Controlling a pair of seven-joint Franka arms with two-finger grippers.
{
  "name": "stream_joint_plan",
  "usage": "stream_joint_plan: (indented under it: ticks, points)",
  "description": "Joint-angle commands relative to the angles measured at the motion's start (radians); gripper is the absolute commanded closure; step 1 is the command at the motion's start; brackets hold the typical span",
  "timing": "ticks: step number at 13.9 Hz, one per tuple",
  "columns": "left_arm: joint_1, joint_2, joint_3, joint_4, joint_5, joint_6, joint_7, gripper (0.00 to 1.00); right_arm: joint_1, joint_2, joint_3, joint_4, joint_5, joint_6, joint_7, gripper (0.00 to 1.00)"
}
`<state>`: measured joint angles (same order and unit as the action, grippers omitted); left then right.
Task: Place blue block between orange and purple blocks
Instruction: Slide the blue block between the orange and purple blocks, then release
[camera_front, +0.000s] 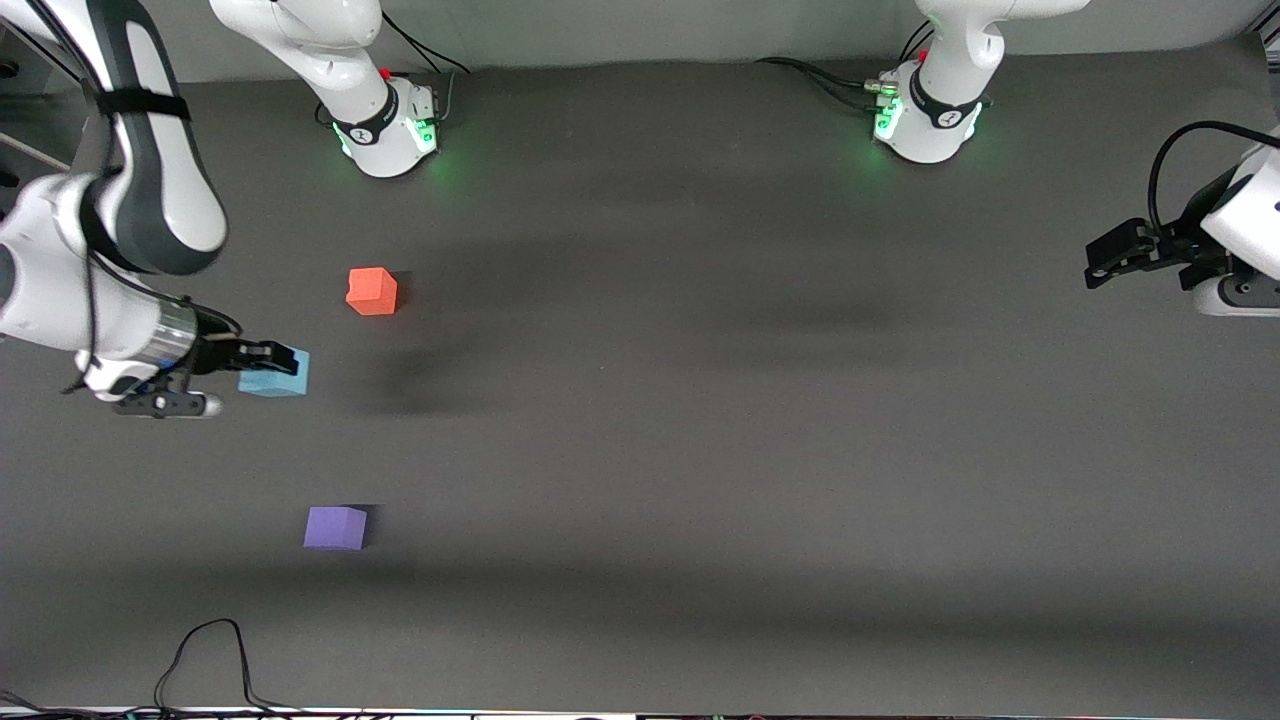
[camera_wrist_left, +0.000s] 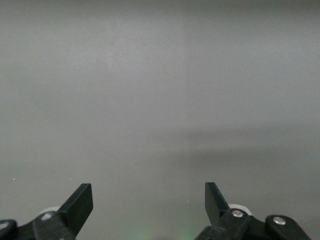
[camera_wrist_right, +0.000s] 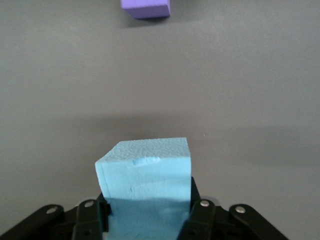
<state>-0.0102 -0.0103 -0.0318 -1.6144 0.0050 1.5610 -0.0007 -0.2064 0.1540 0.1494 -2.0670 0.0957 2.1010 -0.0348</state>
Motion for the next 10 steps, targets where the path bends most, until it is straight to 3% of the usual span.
stream_joint_plan:
  ticks: [1, 4, 8, 10]
  points:
    - [-0.001, -0.005, -0.002, -0.012, -0.007, 0.013, -0.016, 0.0, 0.001, 0.108, -0.004, -0.028, 0.002, 0.136, -0.054, 0.74]
    - [0.001, -0.003, -0.002, -0.012, -0.016, 0.017, -0.016, 0.0, 0.013, 0.208, -0.004, -0.09, 0.002, 0.324, -0.057, 0.74]
    - [0.001, -0.003, -0.002, -0.013, -0.017, 0.019, -0.016, 0.0, 0.035, 0.275, -0.004, -0.11, 0.002, 0.418, -0.048, 0.73]
    - [0.001, -0.003, -0.002, -0.015, -0.017, 0.021, -0.016, 0.0, 0.036, 0.282, -0.005, -0.111, 0.002, 0.418, -0.043, 0.53]
